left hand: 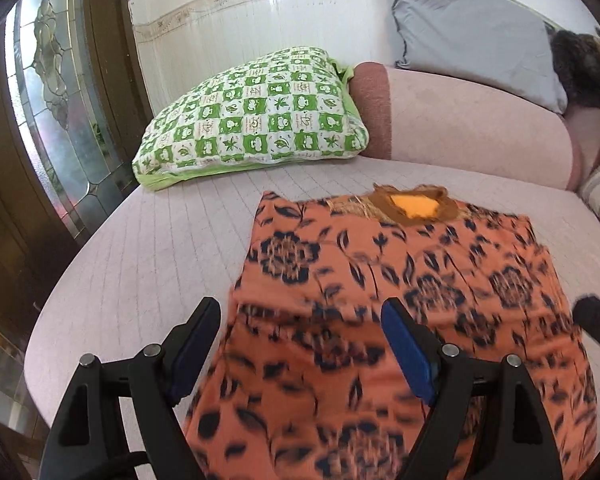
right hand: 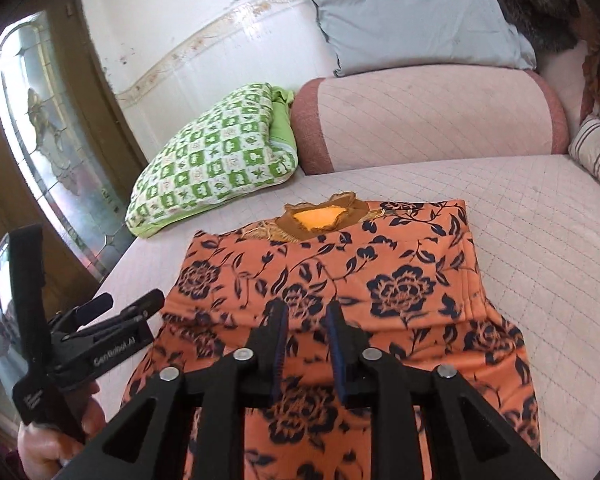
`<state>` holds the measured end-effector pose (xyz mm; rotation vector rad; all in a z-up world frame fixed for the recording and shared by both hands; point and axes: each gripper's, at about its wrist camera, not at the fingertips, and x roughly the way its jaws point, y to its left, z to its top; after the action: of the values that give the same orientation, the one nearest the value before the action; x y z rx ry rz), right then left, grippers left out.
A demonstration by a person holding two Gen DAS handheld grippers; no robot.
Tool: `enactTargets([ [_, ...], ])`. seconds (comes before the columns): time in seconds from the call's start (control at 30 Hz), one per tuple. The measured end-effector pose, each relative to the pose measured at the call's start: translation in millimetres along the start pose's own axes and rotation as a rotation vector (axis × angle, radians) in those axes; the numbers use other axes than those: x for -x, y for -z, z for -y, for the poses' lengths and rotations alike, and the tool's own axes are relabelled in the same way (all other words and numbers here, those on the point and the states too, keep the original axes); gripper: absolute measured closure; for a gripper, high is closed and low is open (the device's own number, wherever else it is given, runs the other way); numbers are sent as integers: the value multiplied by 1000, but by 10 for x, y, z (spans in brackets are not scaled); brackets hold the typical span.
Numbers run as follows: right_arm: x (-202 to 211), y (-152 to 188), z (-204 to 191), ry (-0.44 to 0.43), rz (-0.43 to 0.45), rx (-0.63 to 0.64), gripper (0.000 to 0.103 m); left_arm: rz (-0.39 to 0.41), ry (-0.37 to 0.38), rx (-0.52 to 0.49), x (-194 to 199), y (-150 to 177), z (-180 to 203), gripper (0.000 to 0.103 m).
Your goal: Fold small clothes
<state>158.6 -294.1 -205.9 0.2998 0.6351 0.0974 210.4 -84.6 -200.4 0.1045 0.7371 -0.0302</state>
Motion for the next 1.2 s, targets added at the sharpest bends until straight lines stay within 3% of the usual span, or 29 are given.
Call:
enactTargets([
  [0.17,308,226,-133,4,43,11,71,-21,18,3,347,385,-31,20],
  [0.23,427,320,-152,3,46,6,54,-28,19,-15,424,496,-63,20],
  [0.27,478,362,-148,5,46,3,32,-27,9,-30,455,554,-95,20],
  [0.3,576,426,-127,7,66,-2,29,-25,-8,-46,481,606,-133,20],
  [0.5,838,628,227,60,90,-47,28,3,-82,-31,422,1002,-625,20],
  [0.57,820,683,361,78,70,-72,28,-33,-85,-7,294,1106,-776,20],
  [0.7,555,827,528,123,-78,-83,30,-146,-58,73,25,1203,-961,20],
  [0.8,316,940,577,98,-198,-109,37,-175,-71,68,-72,1223,-979,20],
  [0.93,-15,1097,610,114,-324,-130,38,-188,-45,57,-138,1200,-928,20],
  [1.1,31,980,517,59,-247,-131,38,-118,-7,77,-99,1012,-848,20],
  [1.2,-17,808,461,73,-195,-120,38,-94,9,112,-161,808,-820,20],
])
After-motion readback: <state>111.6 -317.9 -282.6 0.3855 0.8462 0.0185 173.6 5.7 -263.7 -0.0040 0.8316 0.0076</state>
